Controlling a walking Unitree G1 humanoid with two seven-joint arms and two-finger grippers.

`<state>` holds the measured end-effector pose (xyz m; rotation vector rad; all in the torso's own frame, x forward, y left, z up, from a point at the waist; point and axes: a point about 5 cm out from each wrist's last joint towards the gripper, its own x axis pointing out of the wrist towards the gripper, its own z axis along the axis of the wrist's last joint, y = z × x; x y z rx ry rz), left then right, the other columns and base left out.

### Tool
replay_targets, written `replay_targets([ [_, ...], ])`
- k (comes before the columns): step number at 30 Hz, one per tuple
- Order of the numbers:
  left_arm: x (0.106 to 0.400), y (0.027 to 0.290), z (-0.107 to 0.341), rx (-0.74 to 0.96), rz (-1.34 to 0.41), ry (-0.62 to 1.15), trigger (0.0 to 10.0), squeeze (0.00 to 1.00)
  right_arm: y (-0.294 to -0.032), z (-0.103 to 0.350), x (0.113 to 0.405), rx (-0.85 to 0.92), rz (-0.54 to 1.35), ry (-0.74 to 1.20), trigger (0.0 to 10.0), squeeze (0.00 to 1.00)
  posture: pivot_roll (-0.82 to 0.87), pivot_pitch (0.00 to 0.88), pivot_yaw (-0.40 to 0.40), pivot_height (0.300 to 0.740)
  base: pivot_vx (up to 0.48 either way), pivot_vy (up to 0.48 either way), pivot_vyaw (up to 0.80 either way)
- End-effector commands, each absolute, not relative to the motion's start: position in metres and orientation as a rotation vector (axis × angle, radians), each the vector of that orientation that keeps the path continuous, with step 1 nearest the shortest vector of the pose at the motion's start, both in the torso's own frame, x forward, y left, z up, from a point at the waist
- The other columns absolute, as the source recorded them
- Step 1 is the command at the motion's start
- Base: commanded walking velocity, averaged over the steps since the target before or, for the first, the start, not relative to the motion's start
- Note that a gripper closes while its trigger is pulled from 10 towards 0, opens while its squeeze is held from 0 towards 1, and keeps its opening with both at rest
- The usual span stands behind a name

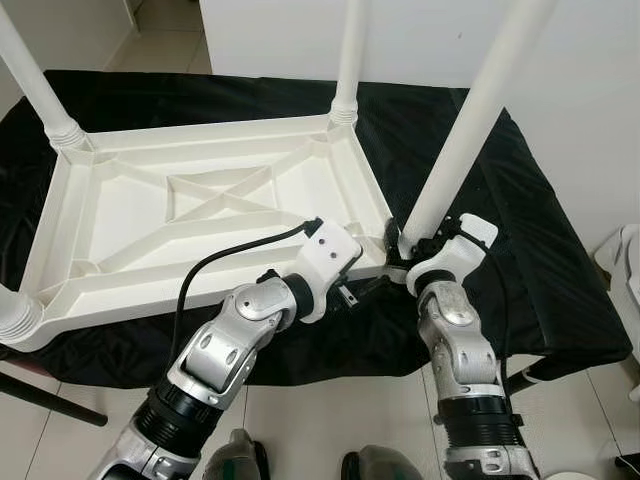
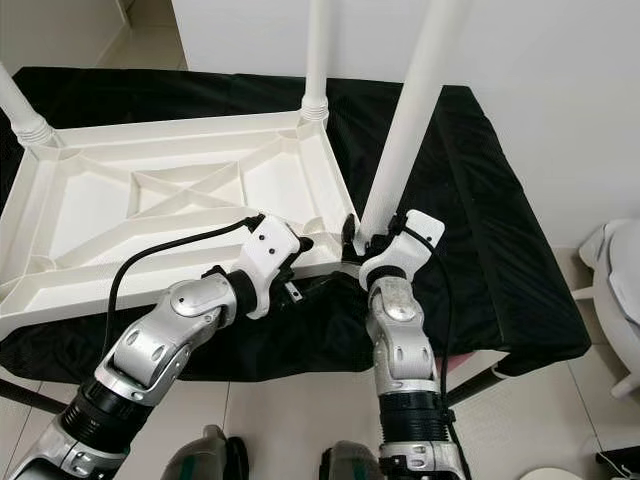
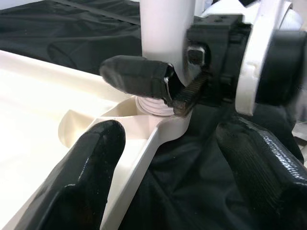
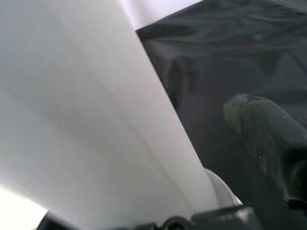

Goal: Building children table

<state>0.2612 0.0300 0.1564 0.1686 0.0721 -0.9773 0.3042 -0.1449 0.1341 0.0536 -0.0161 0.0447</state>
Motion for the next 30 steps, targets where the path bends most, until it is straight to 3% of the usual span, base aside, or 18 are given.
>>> replay_targets([
  [1, 0.260, 0.027, 0.155, 0.175, -1.015, 0.077, 10.0, 0.00, -0.148, 0.134, 0.308, 0.054, 0.129, -0.011, 10.0, 1.00, -0.16, 0.000, -0.009, 0.740, 0.000, 0.000, 0.00],
  [6, 0.260, 0.027, 0.155, 0.175, -1.018, 0.075, 10.0, 0.00, -0.156, 0.133, 0.312, 0.010, 0.255, 0.009, 10.0, 1.00, -0.16, 0.000, -0.009, 0.740, 0.000, 0.000, 0.00],
  [7, 0.260, 0.027, 0.155, 0.176, -1.017, 0.076, 10.0, 0.00, -0.159, 0.133, 0.313, -0.011, 0.328, 0.022, 10.0, 0.00, -0.16, 0.000, -0.009, 0.740, 0.000, 0.000, 0.00],
  [10, 0.260, 0.027, 0.155, 0.176, -1.017, 0.076, 10.0, 0.00, -0.159, 0.133, 0.313, -0.011, 0.328, 0.022, 10.0, 0.00, -0.16, 0.000, -0.009, 0.740, 0.000, 0.000, 0.00],
  [17, 0.265, 0.026, 0.158, 0.170, -1.008, 0.062, 10.0, 0.00, -0.172, 0.139, 0.326, -0.190, 0.684, 0.019, 10.0, 0.00, -0.17, 0.007, -0.007, 0.740, 0.000, 0.000, 0.00],
  [28, 0.266, 0.029, 0.159, 0.174, -0.995, 0.063, 10.0, 0.00, -0.176, 0.142, 0.340, -0.216, 0.733, 0.035, 9.8, 0.00, -0.15, 0.011, -0.010, 0.740, 0.000, 0.000, 0.00],
  [29, 0.265, 0.029, 0.159, 0.174, -0.995, 0.063, 10.0, 0.00, -0.177, 0.140, 0.340, -0.216, 0.738, 0.044, 2.1, 0.00, -0.15, 0.011, -0.010, 0.740, 0.000, 0.000, 0.00],
  [30, 0.265, 0.029, 0.159, 0.174, -0.994, 0.064, 10.0, 0.00, -0.178, 0.138, 0.340, -0.216, 0.749, 0.048, 2.1, 0.00, -0.15, 0.011, -0.010, 0.740, 0.000, 0.000, 0.00],
])
